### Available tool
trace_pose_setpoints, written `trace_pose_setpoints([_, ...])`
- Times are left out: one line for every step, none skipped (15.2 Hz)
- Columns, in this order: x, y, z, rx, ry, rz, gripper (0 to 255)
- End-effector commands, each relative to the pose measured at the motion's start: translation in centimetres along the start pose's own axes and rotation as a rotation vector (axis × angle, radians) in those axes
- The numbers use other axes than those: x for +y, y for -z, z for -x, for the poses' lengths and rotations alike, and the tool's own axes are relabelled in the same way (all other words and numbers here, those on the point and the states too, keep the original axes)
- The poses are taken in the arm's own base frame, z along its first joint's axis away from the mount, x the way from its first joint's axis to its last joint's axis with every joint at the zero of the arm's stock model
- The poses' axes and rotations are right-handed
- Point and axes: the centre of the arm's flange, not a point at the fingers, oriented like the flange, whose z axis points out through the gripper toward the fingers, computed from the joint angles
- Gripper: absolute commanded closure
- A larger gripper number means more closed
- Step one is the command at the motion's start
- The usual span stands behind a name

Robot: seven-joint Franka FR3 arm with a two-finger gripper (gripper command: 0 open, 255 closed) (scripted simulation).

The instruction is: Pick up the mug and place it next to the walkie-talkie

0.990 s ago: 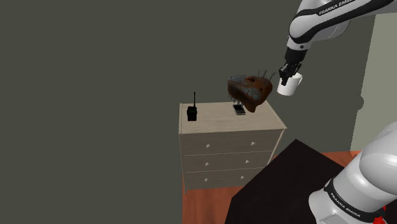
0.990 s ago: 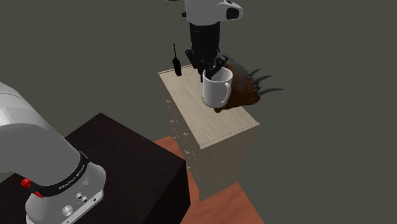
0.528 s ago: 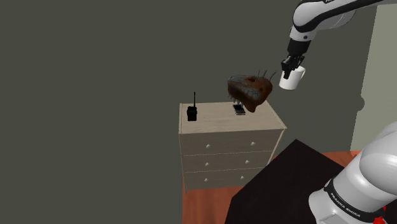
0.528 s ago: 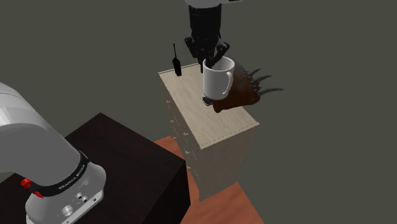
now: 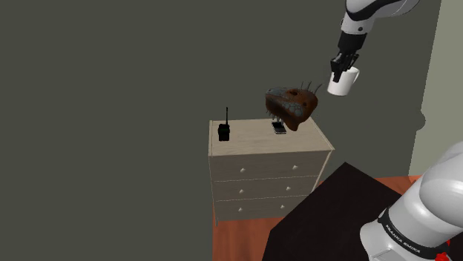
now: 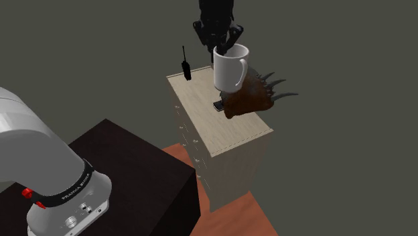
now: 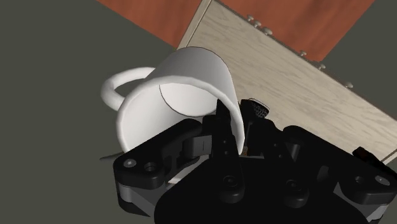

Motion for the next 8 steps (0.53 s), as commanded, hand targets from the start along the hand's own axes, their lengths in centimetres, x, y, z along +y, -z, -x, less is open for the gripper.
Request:
trace_pose_setpoints([-1.4, 0.3, -1.5, 0.0, 0.0, 0.0, 255])
trace_pose_setpoints([-2.4, 0.3, -2.4, 0.0, 0.0, 0.0, 255])
trace_pose_setpoints([-3.3, 0.4, -3.4, 0.0, 0.0, 0.0, 255])
trace_pose_setpoints([-4.3, 0.4, -4.3, 0.0, 0.0, 0.0, 255])
trace_pose_setpoints([-5.2, 0.4, -5.2, 0.0, 0.0, 0.0, 255])
trace_pose_setpoints([-6.1, 0.5, -6.1, 0.0, 0.0, 0.0, 255])
trace_pose_setpoints([-7.1, 0.5, -7.1, 0.0, 0.0, 0.0, 255])
trace_pose_setpoints([-8.0, 0.5, -8.0, 0.0, 0.0, 0.0, 255])
